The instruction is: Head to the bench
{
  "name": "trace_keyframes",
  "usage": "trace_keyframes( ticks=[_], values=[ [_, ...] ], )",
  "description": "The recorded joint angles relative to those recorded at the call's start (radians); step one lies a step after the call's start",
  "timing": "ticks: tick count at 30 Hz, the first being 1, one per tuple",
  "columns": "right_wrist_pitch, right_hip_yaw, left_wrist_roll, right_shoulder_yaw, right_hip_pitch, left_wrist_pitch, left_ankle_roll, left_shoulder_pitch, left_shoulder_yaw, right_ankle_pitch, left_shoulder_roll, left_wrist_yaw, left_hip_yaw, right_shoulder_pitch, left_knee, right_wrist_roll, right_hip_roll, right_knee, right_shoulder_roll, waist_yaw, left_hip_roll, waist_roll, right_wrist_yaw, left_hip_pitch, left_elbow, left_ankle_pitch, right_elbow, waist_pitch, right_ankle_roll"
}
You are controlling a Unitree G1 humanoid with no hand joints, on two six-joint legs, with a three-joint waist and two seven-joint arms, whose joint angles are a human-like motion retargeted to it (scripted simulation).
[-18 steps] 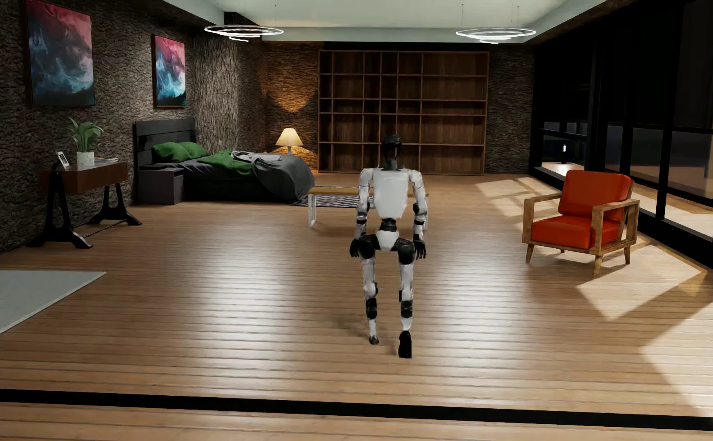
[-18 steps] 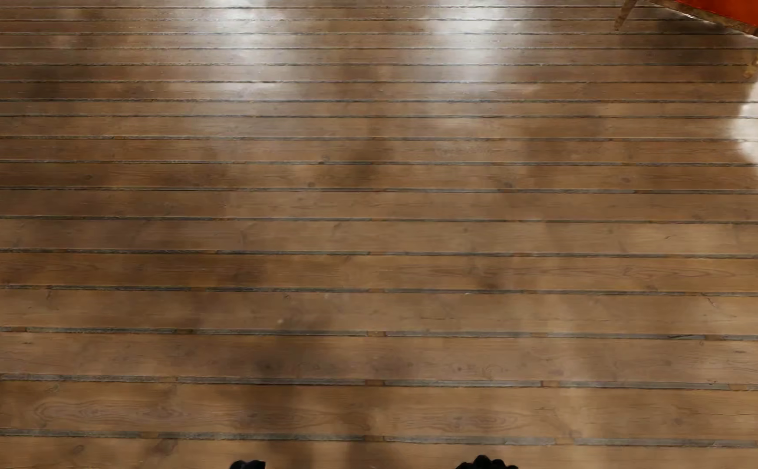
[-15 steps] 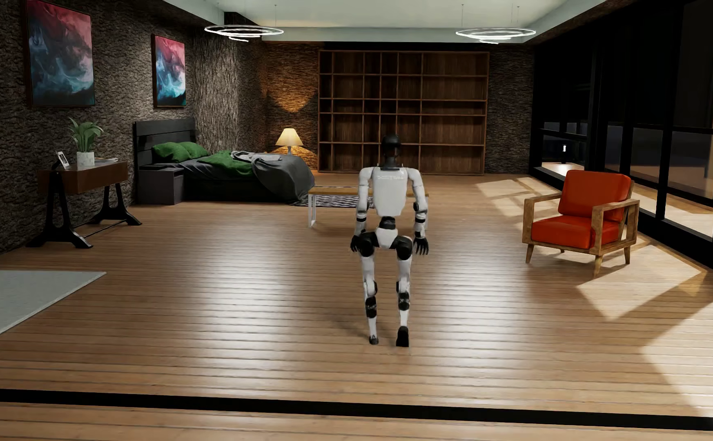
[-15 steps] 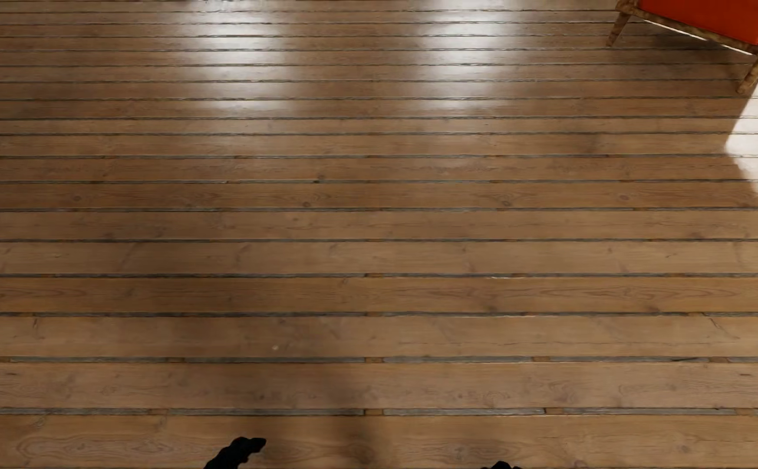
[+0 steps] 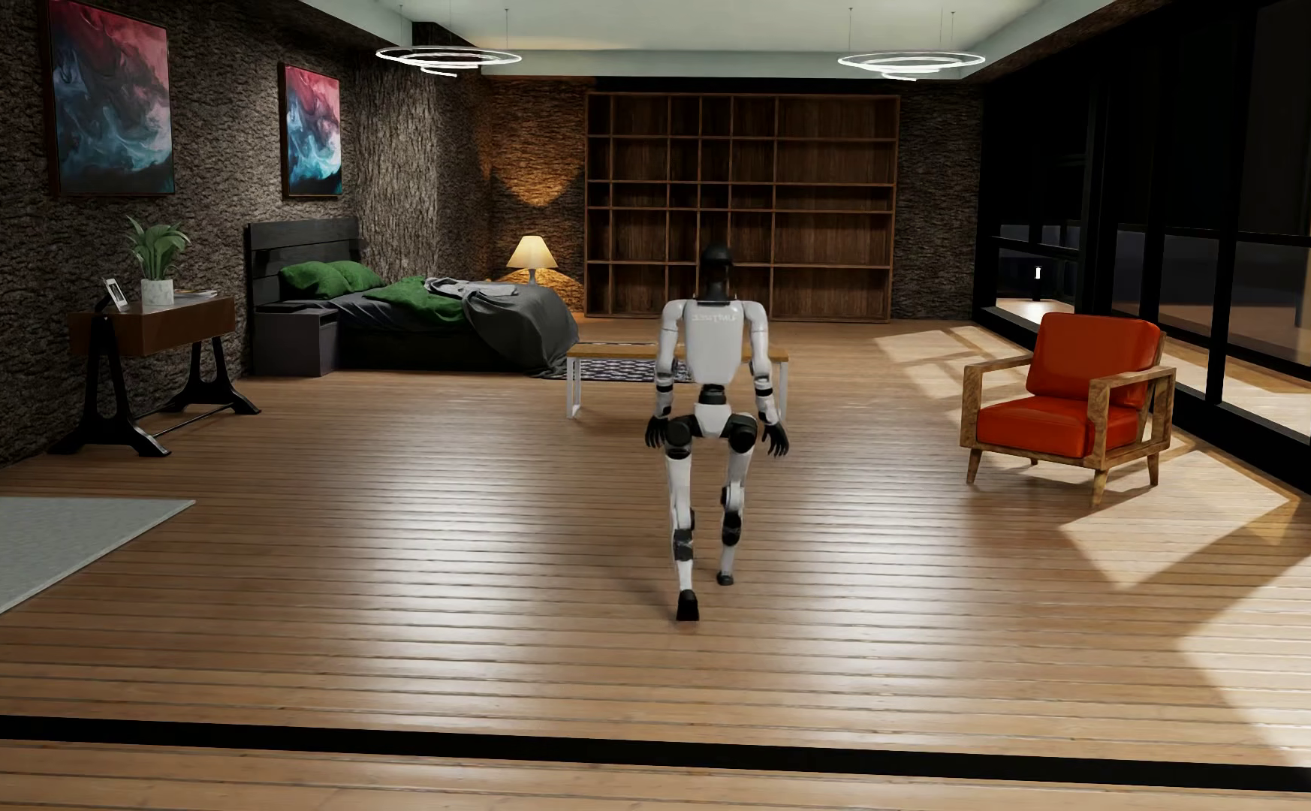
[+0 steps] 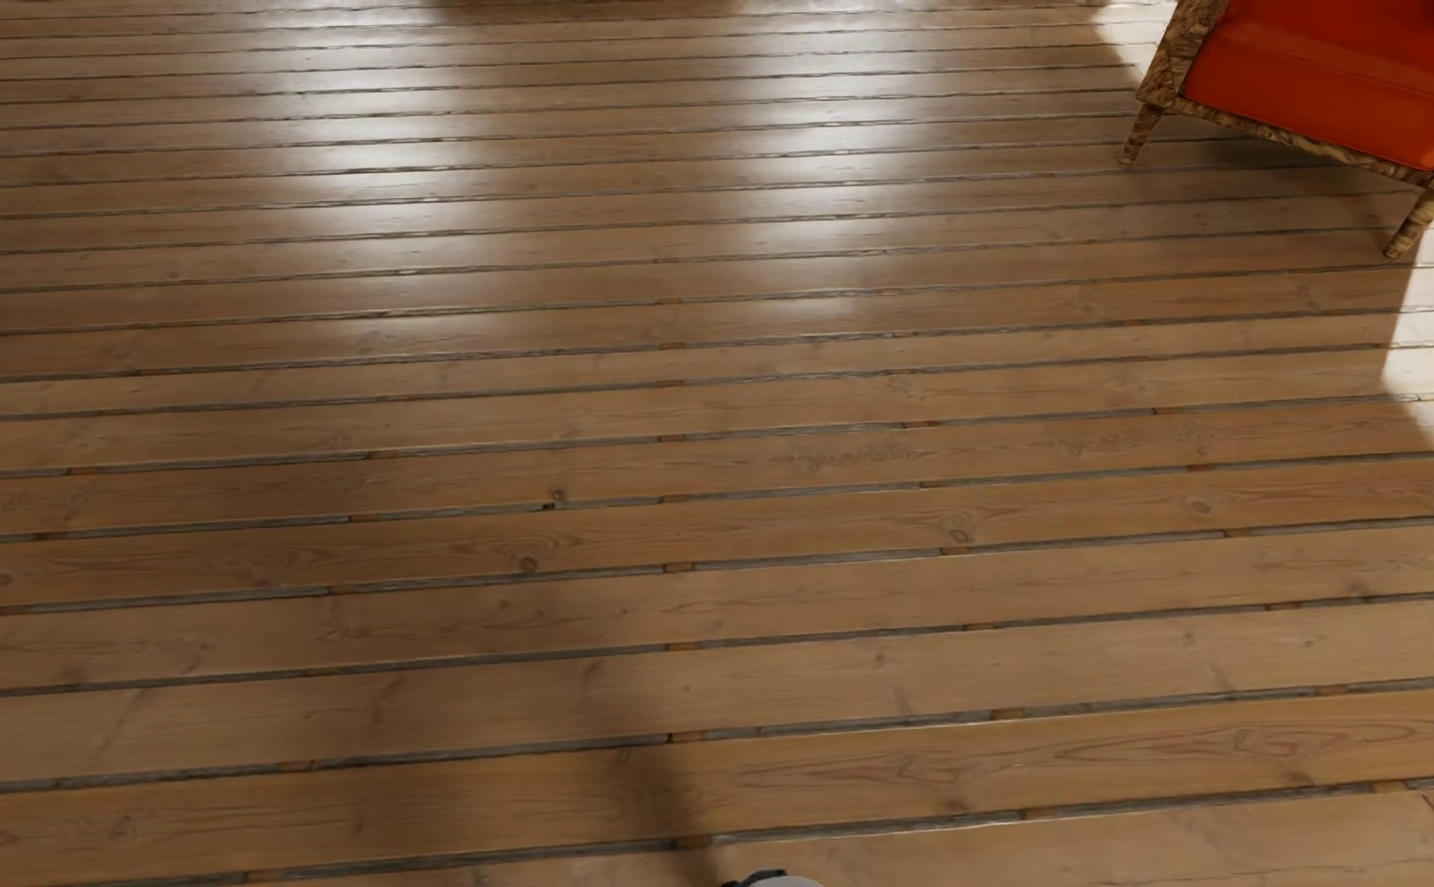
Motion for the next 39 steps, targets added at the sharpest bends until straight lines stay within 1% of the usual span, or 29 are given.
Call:
trace_keyframes(
  ticks=[1,2,3,4,6,7,8,9,11,12,14,15,16,18,19,20,21,22,23,25,27,28,30,31,32,34,36,38,39],
  values=[
    [-0.011,-0.018,0.011,-0.017,0.036,-0.008,-0.061,0.018,-0.025,-0.030,0.016,-0.036,0.002,-0.005,0.171,0.000,0.018,-0.004,0.015,-0.001,0.044,0.016,-0.017,-0.083,0.000,0.126,0.015,0.006,-0.009],
    [-0.023,-0.036,0.030,-0.022,0.073,-0.037,-0.128,0.033,-0.069,-0.058,0.047,-0.085,0.012,-0.021,0.336,-0.003,0.035,-0.012,0.028,0.000,0.102,0.032,-0.026,-0.175,-0.013,0.239,0.022,0.012,-0.012],
    [-0.041,-0.051,0.050,-0.013,0.108,-0.070,-0.142,0.045,-0.108,-0.085,0.087,-0.131,0.025,-0.042,0.475,-0.011,0.055,-0.017,0.037,0.006,0.163,0.048,-0.026,-0.268,-0.042,0.287,0.023,0.019,-0.017],
    [-0.059,-0.060,0.061,0.008,0.144,-0.088,-0.136,0.060,-0.128,-0.112,0.110,-0.151,0.015,-0.074,0.574,-0.026,0.077,-0.022,0.046,0.016,0.198,0.062,-0.021,-0.361,-0.079,0.223,0.025,0.027,-0.023],
    [-0.086,-0.058,0.025,0.061,0.214,-0.083,-0.088,0.102,-0.071,-0.176,0.120,-0.129,0.010,-0.146,0.646,-0.062,0.117,-0.014,0.048,0.042,0.253,0.084,-0.008,-0.522,-0.170,0.052,0.024,0.039,-0.032],
    [-0.093,-0.050,-0.010,0.083,0.247,-0.071,-0.056,0.126,-0.015,-0.213,0.103,-0.089,0.001,-0.185,0.620,-0.074,0.131,0.000,0.050,0.056,0.258,0.091,-0.005,-0.591,-0.210,-0.047,0.023,0.044,-0.036],
    [-0.095,-0.038,-0.045,0.104,0.280,-0.059,-0.055,0.153,0.040,-0.247,0.078,-0.045,-0.006,-0.228,0.550,-0.079,0.141,0.009,0.055,0.068,0.260,0.094,-0.001,-0.648,-0.248,-0.123,0.021,0.046,-0.039],
    [-0.100,-0.025,-0.072,0.124,0.316,-0.049,-0.026,0.170,0.081,-0.275,0.053,-0.011,-0.007,-0.266,0.442,-0.081,0.145,0.009,0.057,0.080,0.260,0.096,0.003,-0.691,-0.273,-0.170,0.016,0.047,-0.041],
    [-0.116,0.000,-0.083,0.163,0.391,-0.033,0.016,0.169,0.096,-0.319,0.032,0.000,0.021,-0.325,0.156,-0.075,0.141,-0.014,0.054,0.101,0.257,0.093,0.002,-0.742,-0.275,-0.175,-0.008,0.044,-0.041],
    [-0.124,0.012,-0.068,0.179,0.430,-0.032,0.010,0.160,0.077,-0.336,0.037,-0.020,0.037,-0.346,-0.005,-0.066,0.137,-0.032,0.055,0.112,0.247,0.091,-0.002,-0.748,-0.260,-0.168,-0.022,0.040,-0.041],
    [-0.134,0.036,-0.017,0.219,0.515,-0.037,-0.040,0.147,0.038,-0.358,0.052,-0.069,0.062,-0.380,-0.334,-0.045,0.130,-0.082,0.060,0.130,0.220,0.086,-0.008,-0.731,-0.224,-0.121,-0.038,0.030,-0.042],
    [-0.135,0.047,0.004,0.242,0.556,-0.038,-0.091,0.149,0.036,-0.370,0.056,-0.074,0.042,-0.392,-0.399,-0.042,0.131,-0.087,0.066,0.139,0.209,0.083,-0.009,-0.743,-0.211,-0.129,-0.038,0.027,-0.040],
    [-0.132,0.057,0.012,0.263,0.593,-0.038,-0.107,0.153,0.046,-0.381,0.049,-0.063,0.006,-0.399,-0.411,-0.043,0.128,-0.086,0.068,0.146,0.195,0.080,-0.009,-0.746,-0.198,-0.130,-0.036,0.023,-0.037],
    [-0.117,0.069,-0.005,0.284,0.660,-0.029,-0.010,0.160,0.086,-0.373,0.015,-0.028,-0.020,-0.389,-0.300,-0.046,0.107,-0.058,0.068,0.156,0.165,0.070,-0.002,-0.756,-0.163,-0.011,-0.030,0.015,-0.025],
    [-0.101,0.068,-0.009,0.281,0.681,-0.018,0.022,0.159,0.103,-0.337,0.000,-0.021,-0.008,-0.370,-0.225,-0.044,0.091,-0.021,0.068,0.159,0.156,0.062,0.000,-0.759,-0.137,0.039,-0.024,0.010,-0.013],
    [-0.079,0.062,-0.005,0.272,0.690,-0.006,0.053,0.155,0.114,-0.280,-0.012,-0.019,0.007,-0.343,-0.150,-0.041,0.072,0.034,0.066,0.161,0.144,0.049,0.000,-0.756,-0.109,0.044,-0.014,0.005,-0.002],
    [-0.053,0.058,0.000,0.262,0.677,0.002,0.086,0.148,0.123,-0.198,-0.026,-0.016,0.022,-0.314,-0.100,-0.037,0.045,0.119,0.061,0.163,0.121,0.034,0.005,-0.742,-0.083,-0.001,0.001,0.001,0.008],
    [-0.031,0.056,0.003,0.261,0.636,0.002,0.107,0.139,0.131,-0.096,-0.040,-0.010,0.043,-0.290,-0.076,-0.037,0.011,0.245,0.051,0.164,0.096,0.016,0.017,-0.714,-0.062,-0.046,0.021,0.000,0.053],
    [-0.018,0.052,0.005,0.277,0.567,-0.006,0.120,0.129,0.134,0.027,-0.053,-0.002,0.069,-0.274,-0.072,-0.047,-0.031,0.402,0.034,0.165,0.072,-0.002,0.037,-0.677,-0.049,-0.085,0.040,0.001,0.119],
    [-0.024,0.060,0.009,0.319,0.391,-0.028,0.133,0.097,0.130,0.196,-0.065,0.009,0.119,-0.246,-0.078,-0.072,-0.104,0.695,-0.018,0.164,0.024,-0.040,0.079,-0.601,-0.038,-0.153,0.044,0.007,0.190],
    [-0.036,0.079,0.014,0.294,0.227,-0.041,0.148,0.049,0.112,0.105,-0.064,0.013,0.139,-0.188,-0.093,-0.033,-0.112,0.846,-0.059,0.155,-0.021,-0.067,0.083,-0.519,-0.038,-0.211,-0.004,0.017,0.180],
    [-0.036,0.083,0.021,0.263,0.154,-0.059,0.153,0.019,0.105,0.049,-0.062,0.021,0.139,-0.142,-0.100,-0.002,-0.114,0.863,-0.078,0.147,-0.041,-0.075,0.076,-0.475,-0.024,-0.240,-0.045,0.021,0.158],
    [-0.013,0.100,0.033,0.205,0.032,-0.082,0.161,-0.038,0.080,-0.102,-0.058,0.020,0.129,-0.072,-0.125,0.045,-0.096,0.776,-0.084,0.127,-0.074,-0.085,0.053,-0.384,-0.027,-0.291,-0.102,0.027,0.104],
    [-0.001,0.111,0.033,0.178,-0.013,-0.095,0.163,-0.060,0.063,-0.146,-0.051,0.019,0.120,-0.051,-0.142,0.063,-0.087,0.678,-0.082,0.115,-0.086,-0.087,0.041,-0.339,-0.039,-0.312,-0.112,0.029,0.103],
    [0.008,0.115,0.034,0.154,-0.044,-0.104,0.164,-0.084,0.046,-0.177,-0.043,0.016,0.108,-0.032,-0.163,0.075,-0.084,0.543,-0.078,0.103,-0.095,-0.087,0.032,-0.295,-0.050,-0.330,-0.118,0.030,0.079],
    [0.020,0.084,0.032,0.121,-0.070,-0.113,0.167,-0.128,0.010,-0.154,-0.031,0.012,0.083,-0.003,-0.212,0.078,-0.102,0.213,-0.069,0.079,-0.111,-0.086,0.021,-0.208,-0.070,-0.357,-0.115,0.028,0.047],
    [0.017,0.044,0.025,0.116,-0.045,-0.116,0.164,-0.157,-0.022,-0.096,-0.023,0.003,0.056,0.017,-0.276,0.060,-0.106,-0.140,-0.061,0.059,-0.119,-0.083,0.015,-0.114,-0.080,-0.363,-0.097,0.022,0.071],
    [0.003,0.036,0.028,0.125,-0.039,-0.098,0.160,-0.168,-0.050,-0.099,-0.018,-0.004,0.033,0.030,-0.279,0.035,-0.097,-0.228,-0.062,0.043,-0.122,-0.077,0.014,-0.042,-0.082,-0.379,-0.071,0.018,0.100],
    [-0.002,0.047,0.040,0.130,-0.049,-0.069,0.159,-0.164,-0.064,-0.077,-0.015,-0.004,0.022,0.033,-0.255,0.021,-0.084,-0.156,-0.061,0.035,-0.118,-0.072,0.015,-0.010,-0.082,-0.376,-0.054,0.016,0.068]
  ],
)
